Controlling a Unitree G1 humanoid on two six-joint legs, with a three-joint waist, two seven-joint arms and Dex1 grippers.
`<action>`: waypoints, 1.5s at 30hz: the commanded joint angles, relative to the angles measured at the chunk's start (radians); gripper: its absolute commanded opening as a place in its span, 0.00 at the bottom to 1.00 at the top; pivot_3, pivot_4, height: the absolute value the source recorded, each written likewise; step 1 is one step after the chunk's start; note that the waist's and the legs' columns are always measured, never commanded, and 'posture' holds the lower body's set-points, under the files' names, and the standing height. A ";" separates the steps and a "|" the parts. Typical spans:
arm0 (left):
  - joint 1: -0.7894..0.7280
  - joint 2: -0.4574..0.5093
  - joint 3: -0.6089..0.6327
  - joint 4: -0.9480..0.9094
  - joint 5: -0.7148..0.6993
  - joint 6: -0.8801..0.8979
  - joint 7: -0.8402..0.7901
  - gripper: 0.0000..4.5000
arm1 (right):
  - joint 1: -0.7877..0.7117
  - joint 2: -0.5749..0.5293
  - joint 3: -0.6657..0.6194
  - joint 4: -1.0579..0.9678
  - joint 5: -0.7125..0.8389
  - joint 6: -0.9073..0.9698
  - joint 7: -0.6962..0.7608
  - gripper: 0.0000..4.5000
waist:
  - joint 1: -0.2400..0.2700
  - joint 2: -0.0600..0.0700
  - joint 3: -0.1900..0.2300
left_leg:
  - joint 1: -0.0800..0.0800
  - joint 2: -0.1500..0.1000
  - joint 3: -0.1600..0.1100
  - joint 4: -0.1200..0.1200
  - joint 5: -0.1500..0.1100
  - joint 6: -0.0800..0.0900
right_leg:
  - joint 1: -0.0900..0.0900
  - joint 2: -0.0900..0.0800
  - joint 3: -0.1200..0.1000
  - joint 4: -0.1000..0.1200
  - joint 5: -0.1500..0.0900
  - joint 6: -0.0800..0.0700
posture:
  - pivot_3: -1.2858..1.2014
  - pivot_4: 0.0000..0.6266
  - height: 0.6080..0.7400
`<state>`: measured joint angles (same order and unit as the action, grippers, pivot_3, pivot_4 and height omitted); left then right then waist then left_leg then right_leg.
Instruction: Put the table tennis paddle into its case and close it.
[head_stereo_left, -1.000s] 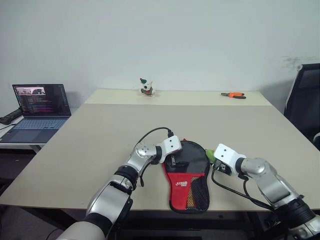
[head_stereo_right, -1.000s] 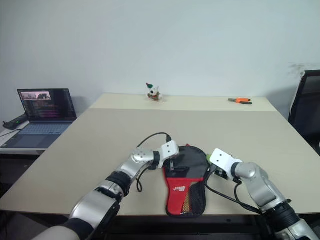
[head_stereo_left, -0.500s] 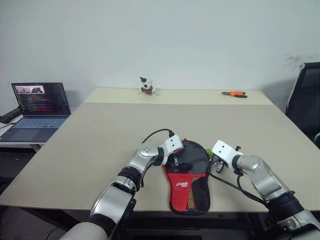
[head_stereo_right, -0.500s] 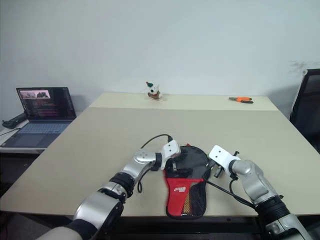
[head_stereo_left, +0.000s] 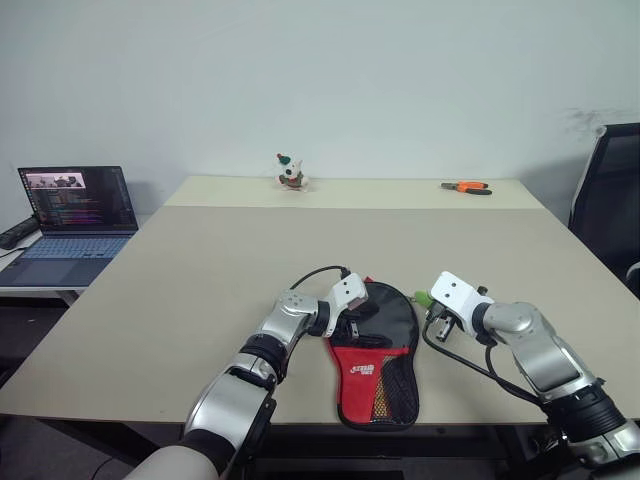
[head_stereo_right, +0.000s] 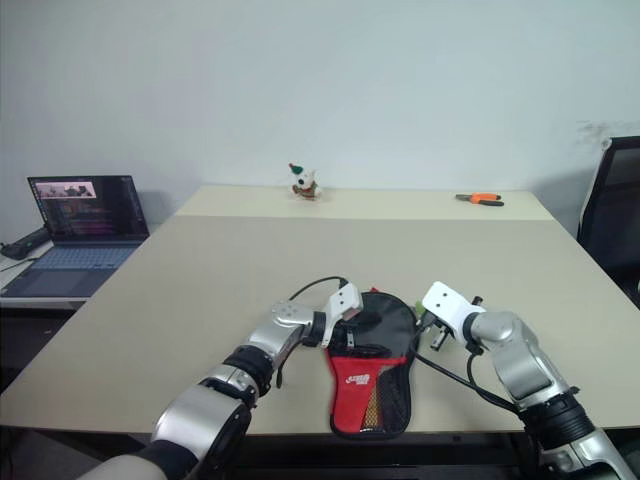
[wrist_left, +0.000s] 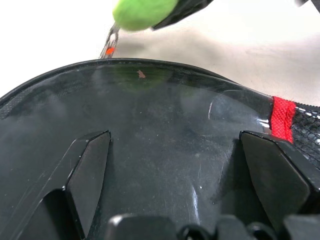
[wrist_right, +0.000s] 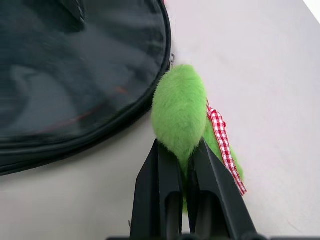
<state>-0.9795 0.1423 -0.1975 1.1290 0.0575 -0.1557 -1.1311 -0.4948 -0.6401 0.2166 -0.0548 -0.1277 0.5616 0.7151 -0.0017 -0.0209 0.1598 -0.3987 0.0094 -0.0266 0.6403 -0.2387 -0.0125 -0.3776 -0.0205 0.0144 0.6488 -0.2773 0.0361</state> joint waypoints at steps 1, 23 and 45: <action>0.059 0.000 -0.062 0.071 0.078 0.042 0.007 1.00 | 0.045 -0.067 -0.047 -0.113 0.043 0.036 0.070 0.01 | 0.001 0.000 0.000 | 0.000 0.000 0.000 0.000 0.000 0.000 | 0.000 0.000 0.000 0.000 0.000 0.000 | 0.52 0.24 1.00; 0.028 -0.084 -0.022 0.079 0.042 0.066 0.039 1.00 | 0.596 -0.473 -0.280 -0.758 0.485 0.223 0.444 0.01 | 0.025 0.000 0.000 | -0.001 -0.001 -0.001 0.004 -0.001 0.000 | 0.004 -0.002 -0.003 -0.003 -0.001 0.001 | 0.52 0.24 1.00; 0.030 -0.083 -0.029 0.081 0.066 0.048 0.058 1.00 | 0.912 -0.636 -0.358 -0.992 0.791 0.160 0.320 0.16 | 0.026 -0.002 0.000 | 0.000 -0.001 -0.001 0.004 -0.002 -0.002 | 0.006 -0.002 -0.004 -0.004 -0.001 0.003 | 0.52 0.24 1.00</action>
<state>-0.9905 0.0678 -0.1905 1.1480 0.0789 -0.1377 -1.0741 0.4142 -1.2590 -0.1110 -0.9840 0.5824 0.7146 1.0206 0.0241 -0.0229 0.1602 -0.3985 0.0082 -0.0277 0.6448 -0.2404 -0.0141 -0.3718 -0.0228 0.0110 0.6446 -0.2787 0.0394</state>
